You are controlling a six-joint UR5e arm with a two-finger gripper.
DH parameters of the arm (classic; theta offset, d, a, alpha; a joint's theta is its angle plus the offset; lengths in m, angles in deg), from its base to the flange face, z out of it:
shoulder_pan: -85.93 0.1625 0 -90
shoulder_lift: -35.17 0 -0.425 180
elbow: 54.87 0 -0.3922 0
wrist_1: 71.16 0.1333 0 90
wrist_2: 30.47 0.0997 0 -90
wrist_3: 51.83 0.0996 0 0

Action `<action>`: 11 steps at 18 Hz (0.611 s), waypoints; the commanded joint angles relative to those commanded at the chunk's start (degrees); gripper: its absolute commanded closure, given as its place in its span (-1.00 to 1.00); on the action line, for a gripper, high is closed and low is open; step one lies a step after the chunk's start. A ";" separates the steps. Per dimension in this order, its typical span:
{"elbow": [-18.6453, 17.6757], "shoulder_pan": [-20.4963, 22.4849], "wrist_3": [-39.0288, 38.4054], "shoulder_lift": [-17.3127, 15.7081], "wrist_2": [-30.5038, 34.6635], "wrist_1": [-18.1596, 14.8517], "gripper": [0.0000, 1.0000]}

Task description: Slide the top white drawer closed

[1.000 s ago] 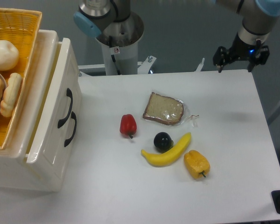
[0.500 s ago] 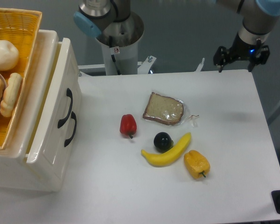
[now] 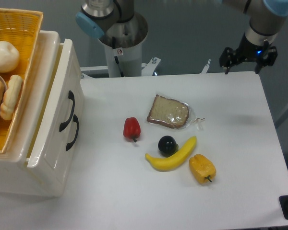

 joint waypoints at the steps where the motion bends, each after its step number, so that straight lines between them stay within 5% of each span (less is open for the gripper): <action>1: 0.00 0.00 0.00 0.00 0.00 0.00 -1.00; 11: 0.00 0.88 0.00 0.79 0.00 0.00 -1.00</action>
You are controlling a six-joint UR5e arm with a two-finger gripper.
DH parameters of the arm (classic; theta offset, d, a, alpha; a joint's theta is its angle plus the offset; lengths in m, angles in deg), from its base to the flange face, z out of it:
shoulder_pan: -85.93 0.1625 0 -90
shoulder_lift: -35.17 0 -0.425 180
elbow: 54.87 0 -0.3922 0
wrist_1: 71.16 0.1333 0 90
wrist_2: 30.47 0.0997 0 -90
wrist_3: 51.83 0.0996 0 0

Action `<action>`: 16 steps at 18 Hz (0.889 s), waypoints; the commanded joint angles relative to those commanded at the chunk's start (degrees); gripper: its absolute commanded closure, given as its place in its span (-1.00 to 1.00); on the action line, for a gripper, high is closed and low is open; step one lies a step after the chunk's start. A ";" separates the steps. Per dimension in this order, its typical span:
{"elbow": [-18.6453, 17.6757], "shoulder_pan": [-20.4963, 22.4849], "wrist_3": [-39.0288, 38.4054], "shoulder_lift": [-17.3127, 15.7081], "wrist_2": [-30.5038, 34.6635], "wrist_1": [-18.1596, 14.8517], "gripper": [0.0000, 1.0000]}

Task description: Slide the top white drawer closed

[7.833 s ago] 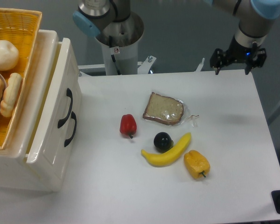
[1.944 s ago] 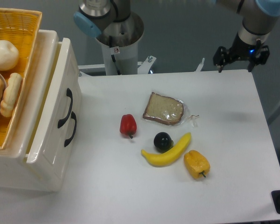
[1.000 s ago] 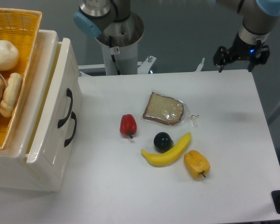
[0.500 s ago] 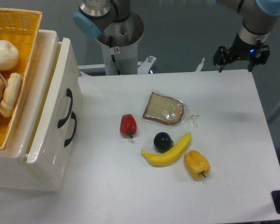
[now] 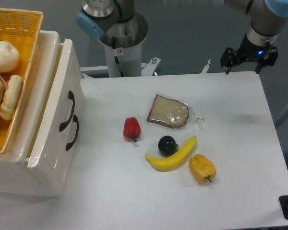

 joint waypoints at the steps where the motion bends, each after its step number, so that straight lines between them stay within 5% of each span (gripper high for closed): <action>1: -0.09 0.17 0.00 0.00 0.00 0.00 -1.00; 16: -0.09 0.53 0.00 -0.09 -0.18 0.00 -1.00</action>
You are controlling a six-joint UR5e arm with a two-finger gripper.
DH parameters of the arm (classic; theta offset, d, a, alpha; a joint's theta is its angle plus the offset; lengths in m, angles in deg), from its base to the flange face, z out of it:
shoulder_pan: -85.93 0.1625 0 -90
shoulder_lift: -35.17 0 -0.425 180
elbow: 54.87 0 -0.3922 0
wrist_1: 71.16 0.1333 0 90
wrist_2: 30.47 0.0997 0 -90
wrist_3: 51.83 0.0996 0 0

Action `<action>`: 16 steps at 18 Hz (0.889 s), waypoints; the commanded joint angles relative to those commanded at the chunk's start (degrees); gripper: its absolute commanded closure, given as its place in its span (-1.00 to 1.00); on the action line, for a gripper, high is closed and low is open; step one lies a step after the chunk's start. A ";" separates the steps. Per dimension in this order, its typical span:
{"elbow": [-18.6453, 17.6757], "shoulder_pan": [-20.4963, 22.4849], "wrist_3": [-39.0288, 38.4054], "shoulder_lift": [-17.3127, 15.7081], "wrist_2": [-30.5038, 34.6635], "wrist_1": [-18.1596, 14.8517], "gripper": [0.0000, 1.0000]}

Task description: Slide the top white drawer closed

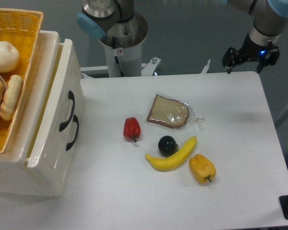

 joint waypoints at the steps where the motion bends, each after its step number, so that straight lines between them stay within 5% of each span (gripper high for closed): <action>1: 0.09 0.00 0.00 0.00 0.00 0.00 -1.00; 16: 0.00 -0.17 0.00 0.97 -1.31 -0.09 -1.00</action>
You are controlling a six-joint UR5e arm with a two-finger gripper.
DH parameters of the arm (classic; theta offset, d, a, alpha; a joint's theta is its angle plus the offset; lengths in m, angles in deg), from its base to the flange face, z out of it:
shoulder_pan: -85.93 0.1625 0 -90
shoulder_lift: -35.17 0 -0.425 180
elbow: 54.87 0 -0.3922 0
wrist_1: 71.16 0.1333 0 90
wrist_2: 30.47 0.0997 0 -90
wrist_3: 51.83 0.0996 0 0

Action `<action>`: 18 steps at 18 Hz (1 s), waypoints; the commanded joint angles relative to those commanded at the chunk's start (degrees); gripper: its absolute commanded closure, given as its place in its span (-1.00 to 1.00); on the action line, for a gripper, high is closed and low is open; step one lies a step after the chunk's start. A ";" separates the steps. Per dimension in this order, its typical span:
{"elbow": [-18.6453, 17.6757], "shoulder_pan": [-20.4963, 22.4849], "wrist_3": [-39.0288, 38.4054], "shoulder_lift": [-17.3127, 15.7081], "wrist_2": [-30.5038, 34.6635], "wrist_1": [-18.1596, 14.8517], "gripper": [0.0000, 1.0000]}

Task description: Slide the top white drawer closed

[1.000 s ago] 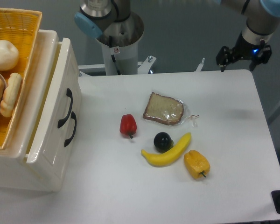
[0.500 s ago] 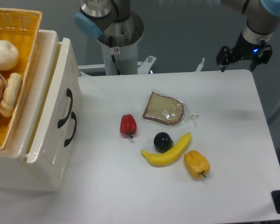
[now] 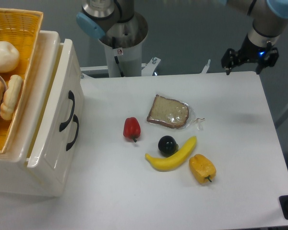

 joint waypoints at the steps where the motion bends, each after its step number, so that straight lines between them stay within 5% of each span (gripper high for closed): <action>1: 0.00 0.00 0.00 0.00 -1.14 0.00 -1.00; 18: 1.23 -5.62 -0.35 -1.23 -5.37 1.32 -1.00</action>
